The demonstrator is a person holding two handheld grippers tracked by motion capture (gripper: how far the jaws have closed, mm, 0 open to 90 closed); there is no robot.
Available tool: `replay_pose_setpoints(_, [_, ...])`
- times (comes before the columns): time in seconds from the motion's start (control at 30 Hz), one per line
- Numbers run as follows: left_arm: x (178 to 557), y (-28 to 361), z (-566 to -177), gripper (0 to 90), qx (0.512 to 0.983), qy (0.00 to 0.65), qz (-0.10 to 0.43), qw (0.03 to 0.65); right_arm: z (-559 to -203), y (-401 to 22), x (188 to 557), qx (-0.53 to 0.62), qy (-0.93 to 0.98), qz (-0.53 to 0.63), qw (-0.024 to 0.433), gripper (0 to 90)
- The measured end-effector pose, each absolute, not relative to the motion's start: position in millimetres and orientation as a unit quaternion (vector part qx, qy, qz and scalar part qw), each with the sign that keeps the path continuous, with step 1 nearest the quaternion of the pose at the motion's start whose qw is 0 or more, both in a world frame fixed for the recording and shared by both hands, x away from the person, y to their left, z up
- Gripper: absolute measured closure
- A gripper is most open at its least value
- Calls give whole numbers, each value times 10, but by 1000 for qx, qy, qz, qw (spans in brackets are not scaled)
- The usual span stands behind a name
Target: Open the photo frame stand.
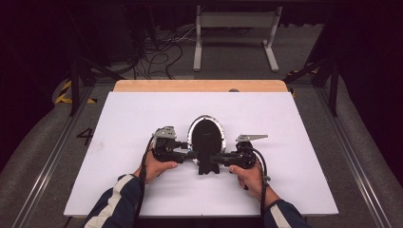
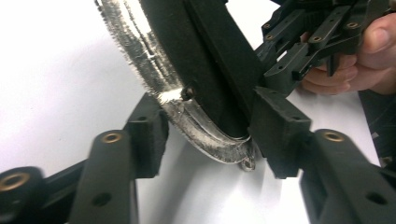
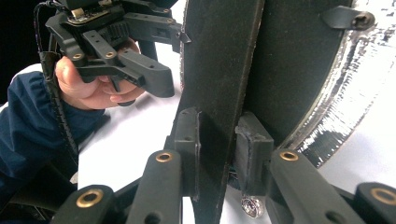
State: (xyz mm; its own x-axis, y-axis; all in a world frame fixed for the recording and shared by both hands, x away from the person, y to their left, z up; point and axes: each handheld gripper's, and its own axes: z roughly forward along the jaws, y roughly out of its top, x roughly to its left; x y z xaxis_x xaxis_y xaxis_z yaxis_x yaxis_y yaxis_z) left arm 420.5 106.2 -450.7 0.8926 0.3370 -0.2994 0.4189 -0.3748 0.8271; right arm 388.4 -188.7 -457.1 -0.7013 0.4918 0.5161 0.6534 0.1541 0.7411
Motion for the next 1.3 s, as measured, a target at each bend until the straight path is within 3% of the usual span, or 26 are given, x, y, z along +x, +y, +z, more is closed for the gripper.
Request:
replay_pose_setpoints(0.07, [4190,1024,-4531,587,839,228,-32,494,-4561,-1868,3870,-378,-758,-527,69,737])
replay_pose_setpoints(0.27, [4163,1016,-4508,612,840,221,-25,495,-4538,-1857,3841,-375,-763,-523,55,736])
replay_pose_setpoints(0.5, [4055,961,-4399,635,849,201,54,486,-4503,-1854,3824,-375,-765,-523,36,754])
replay_pose_setpoints(1.0, [3993,986,-4345,714,844,199,122,484,-4398,-1819,3758,-361,-770,-525,27,754])
replay_pose_setpoints(1.3, [3969,973,-4333,718,845,195,155,473,-4384,-1816,3745,-359,-772,-525,26,752])
